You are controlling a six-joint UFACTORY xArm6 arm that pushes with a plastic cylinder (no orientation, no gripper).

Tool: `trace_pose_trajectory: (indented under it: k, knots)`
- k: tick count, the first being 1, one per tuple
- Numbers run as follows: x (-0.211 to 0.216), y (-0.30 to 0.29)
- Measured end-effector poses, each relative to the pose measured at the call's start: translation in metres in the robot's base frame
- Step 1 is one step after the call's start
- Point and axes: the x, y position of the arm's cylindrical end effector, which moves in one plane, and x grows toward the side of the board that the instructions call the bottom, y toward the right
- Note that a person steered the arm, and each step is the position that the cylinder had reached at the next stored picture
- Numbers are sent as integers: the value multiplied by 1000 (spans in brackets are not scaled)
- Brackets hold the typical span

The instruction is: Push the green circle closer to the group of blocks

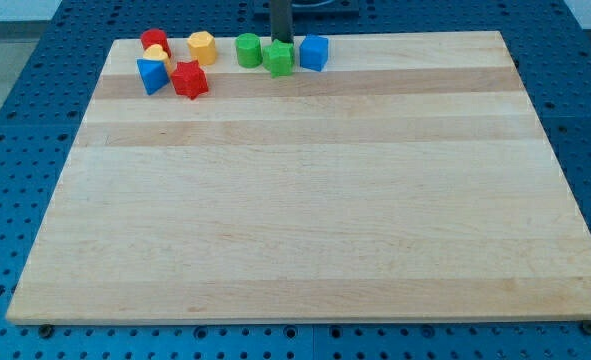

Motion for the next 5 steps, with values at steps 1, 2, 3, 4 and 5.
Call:
trace_pose_trajectory:
  k: [1, 2, 3, 4, 5]
  knots:
    - [3, -12]
    - [3, -30]
    - [7, -48]
    - [13, -63]
    - [16, -72]
